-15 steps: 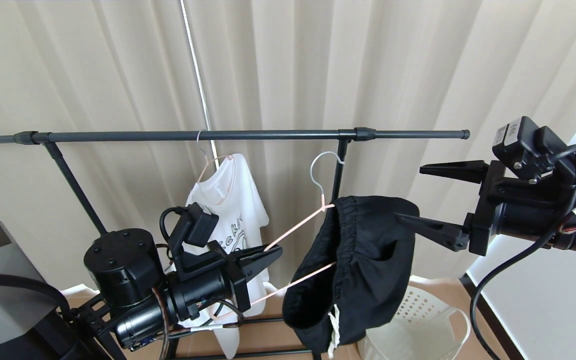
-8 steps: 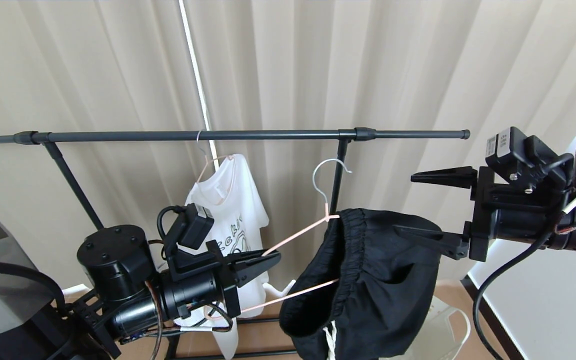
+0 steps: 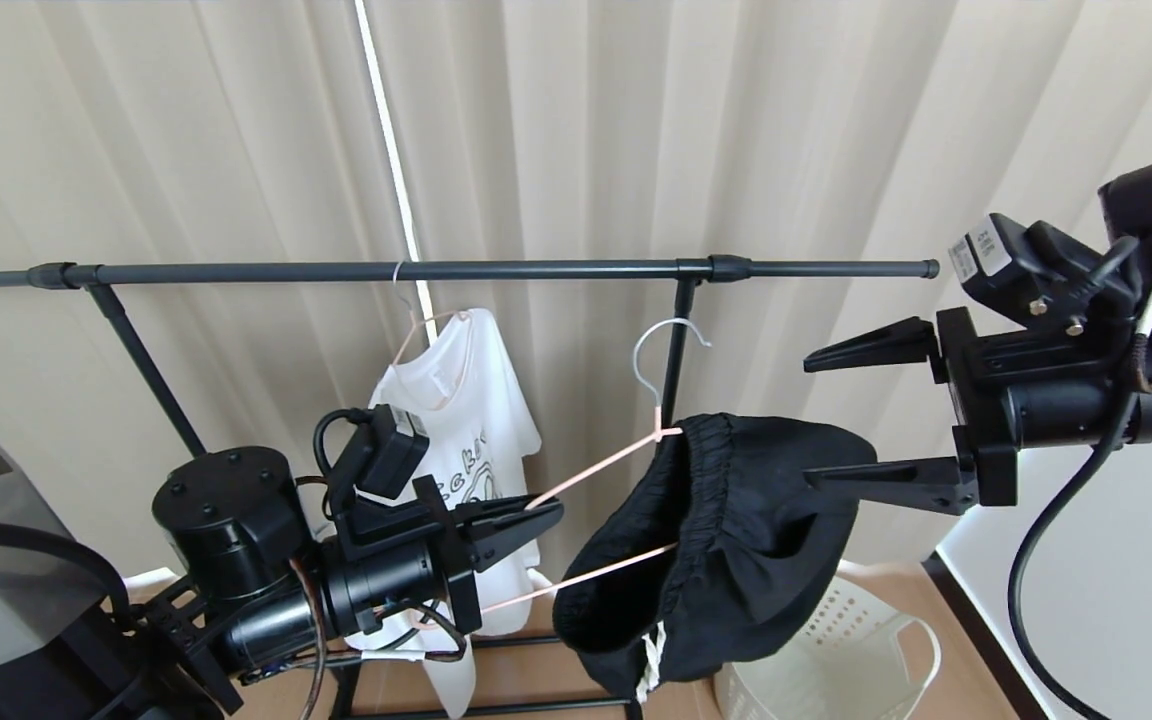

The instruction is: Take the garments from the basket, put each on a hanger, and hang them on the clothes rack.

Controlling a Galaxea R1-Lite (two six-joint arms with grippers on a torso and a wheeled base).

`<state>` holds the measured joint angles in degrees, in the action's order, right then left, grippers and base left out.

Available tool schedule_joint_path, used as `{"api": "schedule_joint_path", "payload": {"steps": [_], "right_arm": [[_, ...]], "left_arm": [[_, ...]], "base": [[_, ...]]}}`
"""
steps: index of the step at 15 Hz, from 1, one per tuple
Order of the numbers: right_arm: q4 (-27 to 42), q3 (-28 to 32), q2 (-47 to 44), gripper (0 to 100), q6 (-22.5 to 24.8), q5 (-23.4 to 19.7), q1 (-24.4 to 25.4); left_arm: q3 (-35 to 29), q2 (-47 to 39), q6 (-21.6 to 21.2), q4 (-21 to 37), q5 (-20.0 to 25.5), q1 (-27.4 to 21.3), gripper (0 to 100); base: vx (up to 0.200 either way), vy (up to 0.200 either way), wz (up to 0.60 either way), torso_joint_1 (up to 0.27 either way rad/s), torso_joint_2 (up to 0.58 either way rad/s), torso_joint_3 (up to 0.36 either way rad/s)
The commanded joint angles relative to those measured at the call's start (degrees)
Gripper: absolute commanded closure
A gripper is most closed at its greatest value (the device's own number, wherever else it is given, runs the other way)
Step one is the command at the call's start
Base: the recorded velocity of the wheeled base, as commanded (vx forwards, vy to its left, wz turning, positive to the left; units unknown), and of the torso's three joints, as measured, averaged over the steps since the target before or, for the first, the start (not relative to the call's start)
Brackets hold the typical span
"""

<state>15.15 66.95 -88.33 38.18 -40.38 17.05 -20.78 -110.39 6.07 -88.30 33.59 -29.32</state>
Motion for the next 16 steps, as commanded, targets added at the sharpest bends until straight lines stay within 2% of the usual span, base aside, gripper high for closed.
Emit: {"api": "schedule_joint_path", "payload": {"steps": [1,3,5,7,9,11,16], "right_arm": [[2.69,4.42,-4.57,0,2.51,-0.23,-0.09],[15.17,13.21,-9.49,0,11.13,-0.23,-0.44],[23.26,18.92,-13.27,0,17.01,-0.14,-1.23],[29.23,23.84,-15.82,0,18.60,-0.14,-1.23],[29.14,24.10,-16.34,0,18.60,-0.14,-1.06],[29.14,24.10,-16.87,0,18.60,-0.23,-0.79],[29.32,23.66,-16.96,0,18.42,-1.55,-0.27]], "left_arm": [[0.04,0.17,-0.01,-0.03,-0.01,-0.12,100],[-0.05,0.26,-0.09,-0.03,-0.01,-0.92,100],[-0.05,0.61,-0.18,-0.03,-0.01,-1.36,100],[0.04,0.61,-0.18,-0.03,-0.01,-1.71,100],[0.22,0.79,-0.53,-0.03,-0.01,-2.32,100],[0.48,0.96,-2.64,-0.03,-0.01,-2.76,100],[0.13,0.96,-2.91,-0.03,-0.01,-4.17,100]], "base": [[0.000,0.000,0.00,0.000,0.00,0.000],[0.000,0.000,0.00,0.000,0.00,0.000],[0.000,0.000,0.00,0.000,0.00,0.000],[0.000,0.000,0.00,0.000,0.00,0.000],[0.000,0.000,0.00,0.000,0.00,0.000],[0.000,0.000,0.00,0.000,0.00,0.000],[0.000,0.000,0.00,0.000,0.00,0.000]]}}
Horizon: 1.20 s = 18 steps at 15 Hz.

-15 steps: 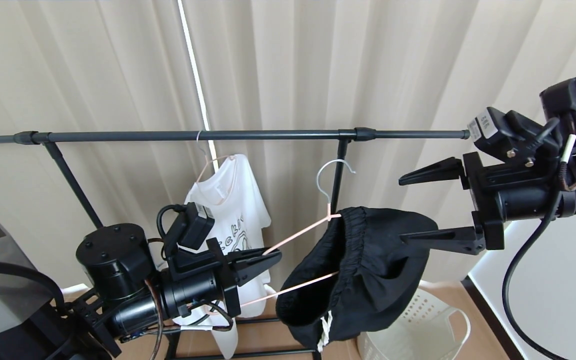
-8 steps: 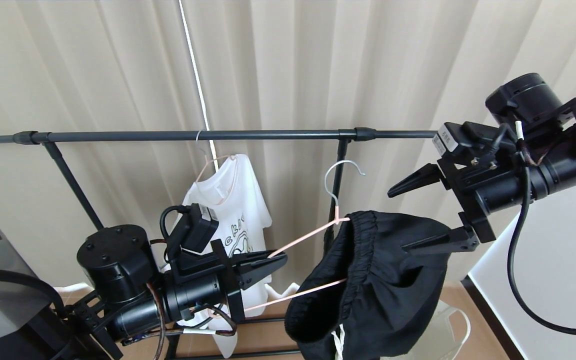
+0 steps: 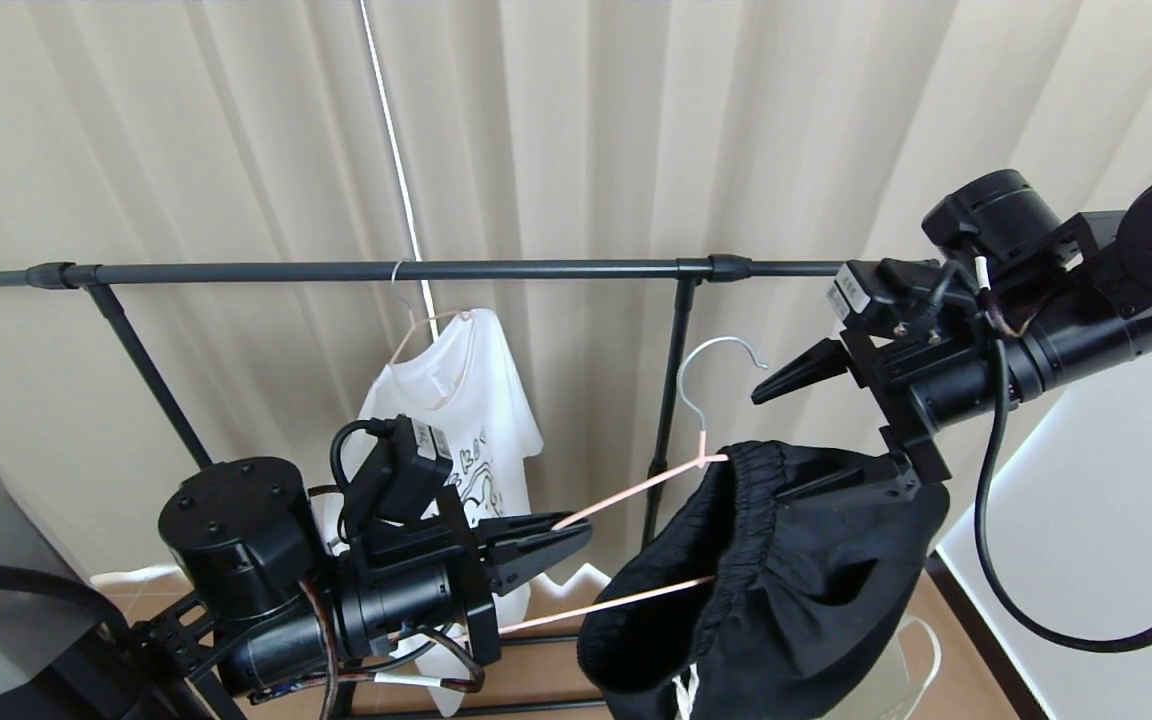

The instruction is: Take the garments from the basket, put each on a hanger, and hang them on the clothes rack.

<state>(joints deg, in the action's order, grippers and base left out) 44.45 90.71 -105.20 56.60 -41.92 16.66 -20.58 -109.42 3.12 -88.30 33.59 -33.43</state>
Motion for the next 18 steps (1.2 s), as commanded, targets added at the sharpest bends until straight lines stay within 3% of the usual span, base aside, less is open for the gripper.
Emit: {"api": "schedule_joint_path", "payload": {"steps": [1,18], "right_arm": [[0.29,-0.27,0.00,0,0.00,-0.09,0.91],[-1.64,-1.76,-1.14,0,-0.09,-0.53,3.46]], "left_arm": [[-0.08,0.09,0.04,-0.03,-0.01,-0.15,100],[0.27,0.61,0.04,-1.70,-0.10,-0.76,100]], "base": [[0.000,0.000,0.00,0.000,0.00,0.000],[0.000,0.000,0.00,0.000,0.00,0.000]]}}
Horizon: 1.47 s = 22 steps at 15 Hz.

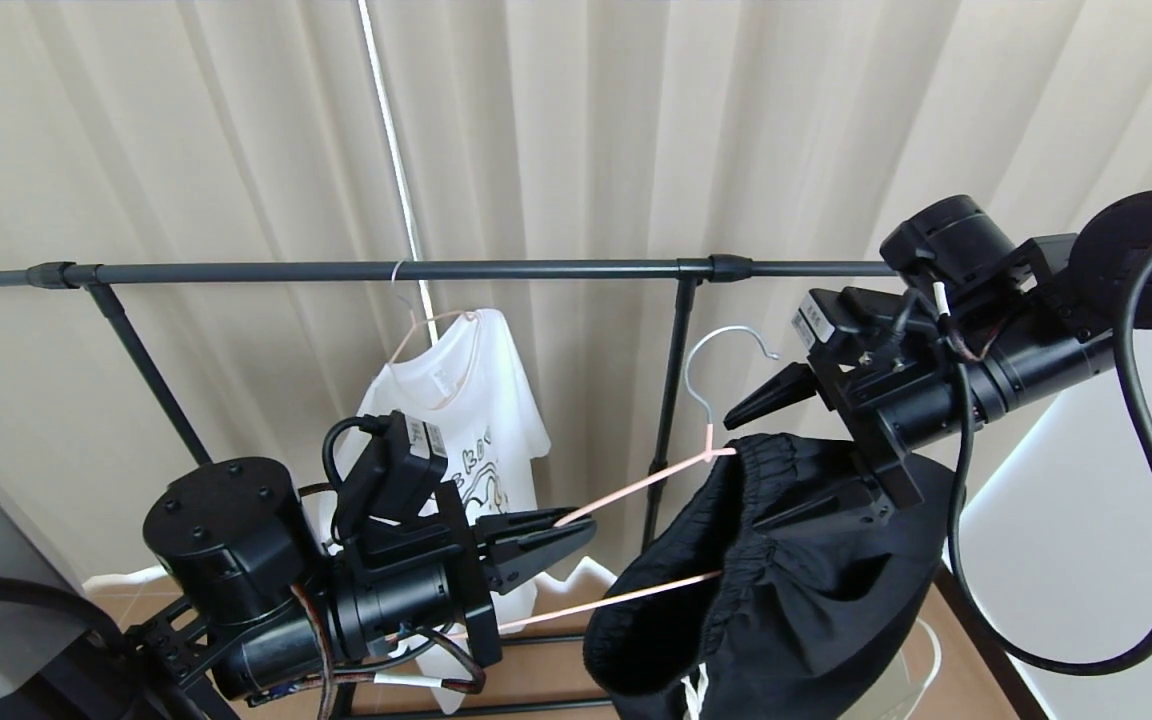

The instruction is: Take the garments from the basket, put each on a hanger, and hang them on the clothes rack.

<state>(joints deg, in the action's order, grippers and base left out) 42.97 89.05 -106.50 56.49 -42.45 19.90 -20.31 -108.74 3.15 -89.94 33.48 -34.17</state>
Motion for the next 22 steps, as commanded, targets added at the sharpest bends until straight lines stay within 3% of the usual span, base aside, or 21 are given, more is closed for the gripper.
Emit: {"api": "schedule_joint_path", "payload": {"steps": [1,2,20,21,22], "right_arm": [[-0.17,-0.11,0.06,0,0.02,0.00,0.23],[-0.17,-0.02,0.06,100,-0.07,-0.09,0.32],[0.27,-0.63,1.56,100,-0.42,-0.18,1.29],[0.36,-0.63,1.73,100,-0.42,-0.18,1.29],[0.45,-0.72,1.82,100,-0.42,-0.18,1.29]], "left_arm": [[0.09,-0.07,0.02,-0.06,0.01,-0.02,100],[0.09,-0.07,0.02,-0.06,0.01,-0.02,100],[0.45,-0.68,-0.16,-0.06,-0.08,0.42,100],[0.45,-0.68,-0.16,-0.06,-0.08,0.42,0],[0.36,-0.77,-0.07,-0.06,-0.08,0.42,0]], "base": [[0.000,0.000,0.00,0.000,0.00,0.000],[0.000,0.000,0.00,0.000,0.00,0.000],[0.000,0.000,0.00,0.000,0.00,0.000],[0.000,0.000,0.00,0.000,0.00,0.000],[0.000,0.000,0.00,0.000,0.00,0.000]]}}
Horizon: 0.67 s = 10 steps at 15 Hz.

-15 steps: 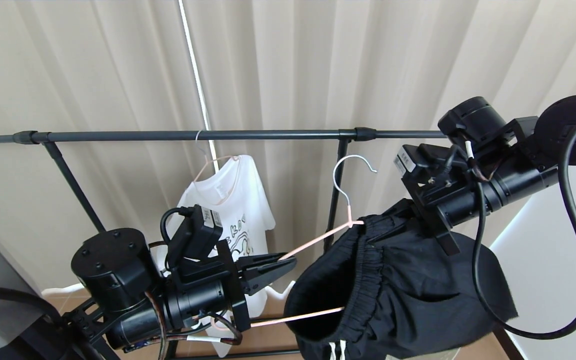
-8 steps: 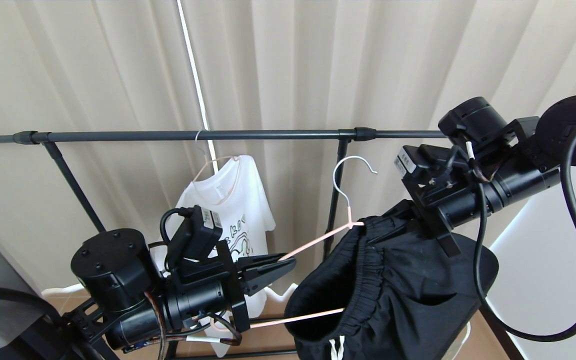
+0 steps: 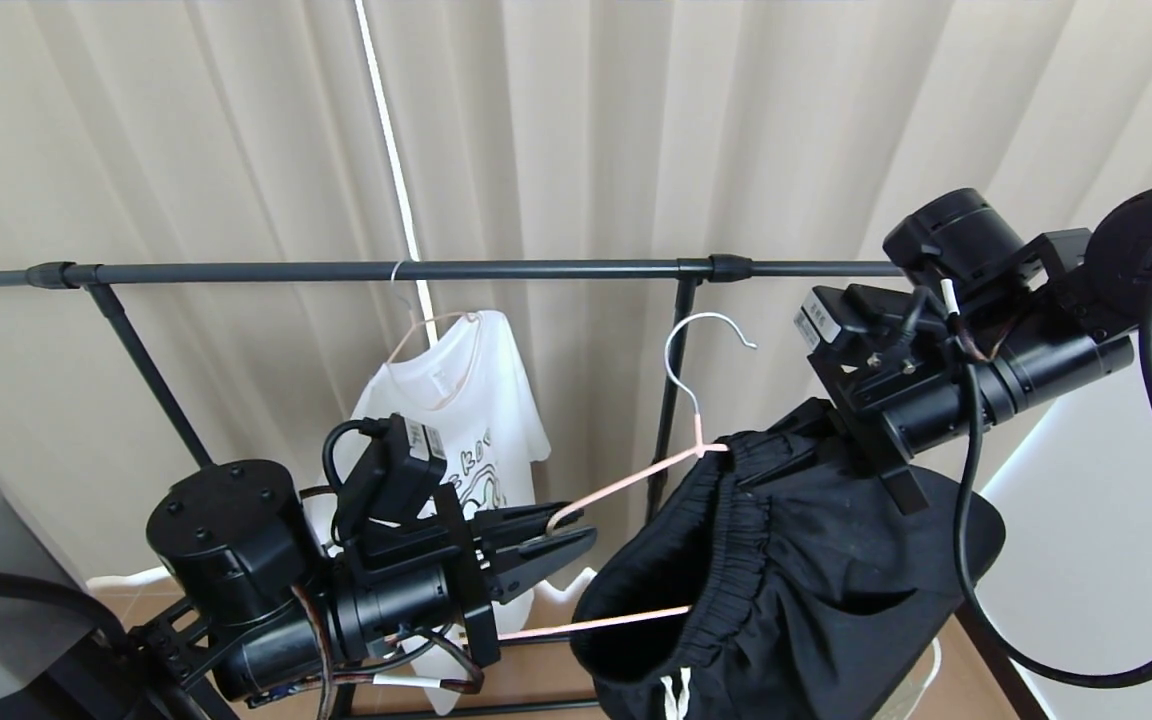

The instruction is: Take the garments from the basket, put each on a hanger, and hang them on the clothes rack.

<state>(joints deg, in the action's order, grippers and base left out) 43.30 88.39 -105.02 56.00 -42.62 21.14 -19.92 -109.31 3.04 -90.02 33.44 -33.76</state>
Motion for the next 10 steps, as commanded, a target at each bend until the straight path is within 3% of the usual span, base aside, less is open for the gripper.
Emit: {"api": "schedule_joint_path", "payload": {"steps": [1,10], "right_arm": [[0.12,-0.24,0.43,100,0.07,-0.01,0.04],[-0.41,-1.82,3.51,100,-0.63,-0.71,-0.40]], "left_arm": [[-0.12,-0.37,0.04,0.02,-0.13,0.09,0],[3.48,3.84,0.22,0.02,-0.66,7.65,0]], "base": [[0.000,0.000,0.00,0.000,0.00,0.000],[0.000,0.000,0.00,0.000,0.00,0.000]]}}
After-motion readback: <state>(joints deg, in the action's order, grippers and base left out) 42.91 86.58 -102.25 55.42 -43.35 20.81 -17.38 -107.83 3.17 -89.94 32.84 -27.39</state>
